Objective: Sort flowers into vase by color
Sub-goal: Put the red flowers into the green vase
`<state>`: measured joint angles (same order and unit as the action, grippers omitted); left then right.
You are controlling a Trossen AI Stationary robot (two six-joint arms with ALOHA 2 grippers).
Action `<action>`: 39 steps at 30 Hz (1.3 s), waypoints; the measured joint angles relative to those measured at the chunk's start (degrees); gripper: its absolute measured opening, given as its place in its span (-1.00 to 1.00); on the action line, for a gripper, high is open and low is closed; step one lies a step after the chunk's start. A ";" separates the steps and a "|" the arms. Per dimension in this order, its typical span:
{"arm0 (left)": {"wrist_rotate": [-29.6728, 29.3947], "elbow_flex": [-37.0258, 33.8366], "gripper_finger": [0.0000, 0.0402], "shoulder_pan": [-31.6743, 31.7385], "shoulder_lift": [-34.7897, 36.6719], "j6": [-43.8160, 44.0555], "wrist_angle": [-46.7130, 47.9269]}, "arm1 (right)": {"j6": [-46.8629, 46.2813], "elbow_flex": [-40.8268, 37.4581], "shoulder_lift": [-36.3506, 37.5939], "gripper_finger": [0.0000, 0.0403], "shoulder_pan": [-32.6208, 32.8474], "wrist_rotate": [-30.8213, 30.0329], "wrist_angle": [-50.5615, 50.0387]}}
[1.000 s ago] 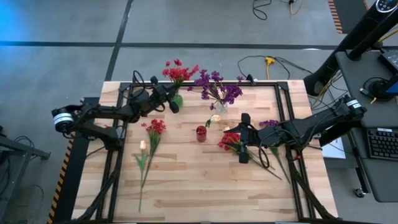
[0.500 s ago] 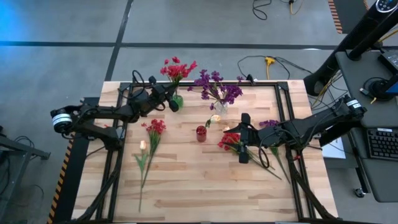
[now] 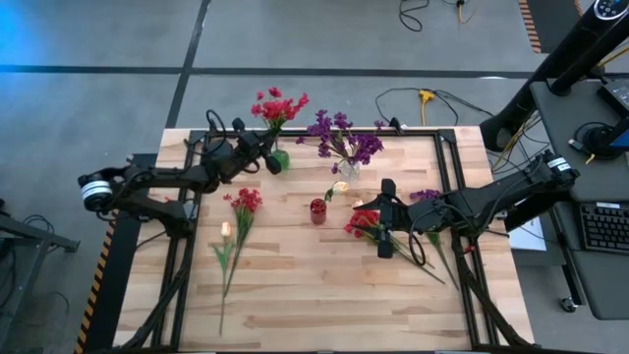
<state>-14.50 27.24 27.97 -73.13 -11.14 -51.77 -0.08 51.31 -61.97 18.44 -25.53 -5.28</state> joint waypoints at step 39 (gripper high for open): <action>0.02 -0.07 -0.83 1.02 -1.59 1.39 0.24 | -0.33 -0.01 0.01 -0.03 0.02 0.00 0.04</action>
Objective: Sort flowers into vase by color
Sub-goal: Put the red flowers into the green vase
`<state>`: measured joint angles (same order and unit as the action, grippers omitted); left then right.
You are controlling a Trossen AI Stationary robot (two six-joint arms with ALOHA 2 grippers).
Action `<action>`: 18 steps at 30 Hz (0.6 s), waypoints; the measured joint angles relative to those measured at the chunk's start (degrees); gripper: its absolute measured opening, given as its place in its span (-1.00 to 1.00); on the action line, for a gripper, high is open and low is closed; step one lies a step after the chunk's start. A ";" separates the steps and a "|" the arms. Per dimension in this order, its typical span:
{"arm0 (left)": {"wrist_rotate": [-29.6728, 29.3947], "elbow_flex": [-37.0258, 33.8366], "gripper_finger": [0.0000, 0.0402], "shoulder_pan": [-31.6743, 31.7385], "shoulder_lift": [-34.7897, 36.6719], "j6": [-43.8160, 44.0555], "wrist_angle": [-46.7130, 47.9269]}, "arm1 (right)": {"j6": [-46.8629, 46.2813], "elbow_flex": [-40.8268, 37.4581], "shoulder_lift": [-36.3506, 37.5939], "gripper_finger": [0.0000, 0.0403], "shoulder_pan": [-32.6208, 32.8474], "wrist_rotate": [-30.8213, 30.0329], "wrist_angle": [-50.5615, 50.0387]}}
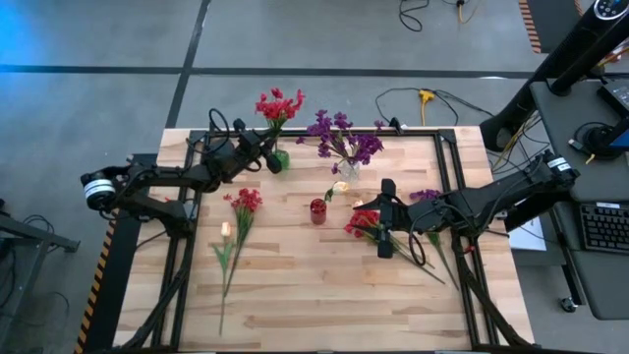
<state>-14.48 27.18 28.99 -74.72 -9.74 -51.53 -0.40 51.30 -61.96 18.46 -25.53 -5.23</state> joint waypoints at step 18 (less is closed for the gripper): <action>0.00 0.00 -0.53 0.00 0.00 -0.17 1.41 | -0.60 -0.01 -0.01 -0.03 -0.01 0.01 0.00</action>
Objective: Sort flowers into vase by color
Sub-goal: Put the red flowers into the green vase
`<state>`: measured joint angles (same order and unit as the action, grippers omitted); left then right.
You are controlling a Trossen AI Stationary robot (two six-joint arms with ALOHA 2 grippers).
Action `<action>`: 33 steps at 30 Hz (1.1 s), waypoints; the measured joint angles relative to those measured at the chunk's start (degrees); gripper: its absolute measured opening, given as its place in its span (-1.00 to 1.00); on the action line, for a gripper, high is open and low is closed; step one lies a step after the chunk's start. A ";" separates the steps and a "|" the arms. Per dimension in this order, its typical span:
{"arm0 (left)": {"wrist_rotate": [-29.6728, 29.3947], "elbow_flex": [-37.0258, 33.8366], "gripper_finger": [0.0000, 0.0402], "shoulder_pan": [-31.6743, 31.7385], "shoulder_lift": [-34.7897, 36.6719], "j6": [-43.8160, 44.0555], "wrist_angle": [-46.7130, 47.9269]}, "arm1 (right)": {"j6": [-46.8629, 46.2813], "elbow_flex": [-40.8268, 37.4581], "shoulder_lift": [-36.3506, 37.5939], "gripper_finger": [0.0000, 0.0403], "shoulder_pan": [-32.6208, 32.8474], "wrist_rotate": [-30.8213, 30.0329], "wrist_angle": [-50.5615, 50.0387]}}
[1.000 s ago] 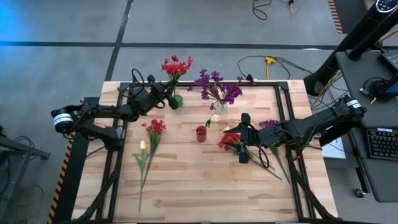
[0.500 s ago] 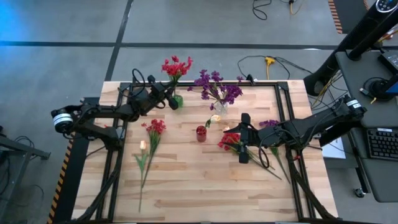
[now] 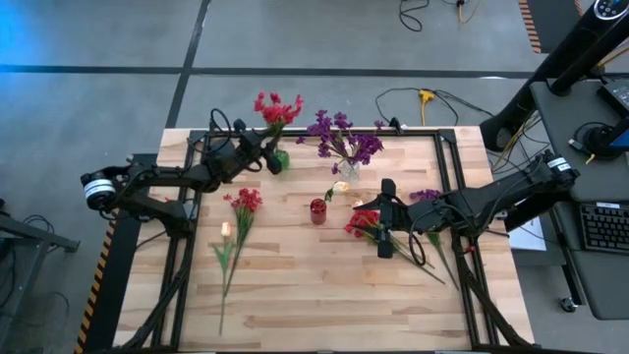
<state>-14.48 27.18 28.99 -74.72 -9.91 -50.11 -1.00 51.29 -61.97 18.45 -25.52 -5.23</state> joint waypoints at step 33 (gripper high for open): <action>-0.24 0.09 0.04 -0.07 5.67 -4.64 15.80 | -0.50 0.00 -0.01 -0.03 0.01 0.00 -0.03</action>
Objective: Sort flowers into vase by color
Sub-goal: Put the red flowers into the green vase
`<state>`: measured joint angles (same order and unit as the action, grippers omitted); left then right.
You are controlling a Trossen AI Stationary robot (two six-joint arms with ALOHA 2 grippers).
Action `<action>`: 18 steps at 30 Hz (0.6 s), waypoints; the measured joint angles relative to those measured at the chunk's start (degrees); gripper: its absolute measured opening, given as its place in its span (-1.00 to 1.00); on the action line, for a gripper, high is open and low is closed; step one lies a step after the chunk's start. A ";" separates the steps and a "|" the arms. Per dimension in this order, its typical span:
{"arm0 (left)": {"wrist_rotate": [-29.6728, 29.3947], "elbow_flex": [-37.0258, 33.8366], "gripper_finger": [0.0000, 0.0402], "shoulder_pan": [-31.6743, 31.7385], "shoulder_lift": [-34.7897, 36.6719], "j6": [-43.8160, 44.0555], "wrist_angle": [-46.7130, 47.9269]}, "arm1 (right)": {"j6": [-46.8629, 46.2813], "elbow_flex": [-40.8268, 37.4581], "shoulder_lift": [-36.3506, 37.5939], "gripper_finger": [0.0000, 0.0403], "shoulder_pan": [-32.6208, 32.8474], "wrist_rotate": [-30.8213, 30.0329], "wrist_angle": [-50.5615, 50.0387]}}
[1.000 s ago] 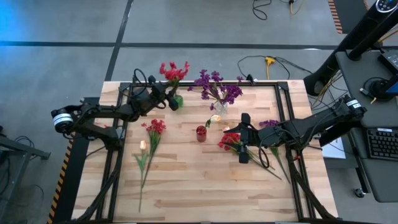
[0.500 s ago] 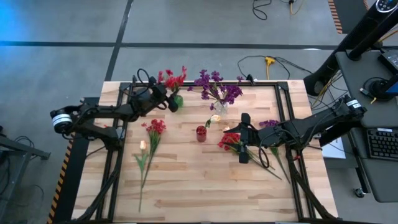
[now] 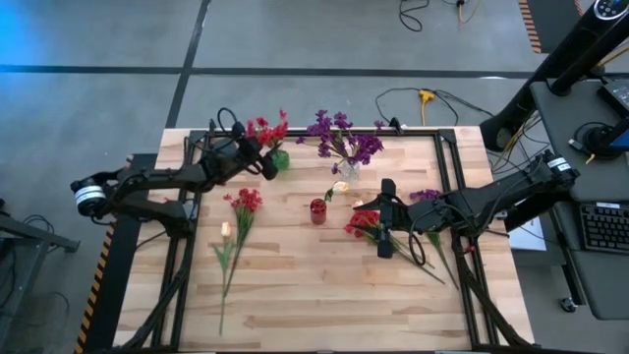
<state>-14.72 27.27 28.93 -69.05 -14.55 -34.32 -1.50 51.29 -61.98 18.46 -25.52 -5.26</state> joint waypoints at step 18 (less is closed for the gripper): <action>0.20 0.02 0.34 0.02 11.71 2.37 22.70 | 0.03 0.00 0.01 -0.03 0.00 0.00 0.00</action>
<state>-14.52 27.29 28.95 -57.34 -12.17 -11.62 -1.47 51.29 -61.96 18.46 -25.52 -5.27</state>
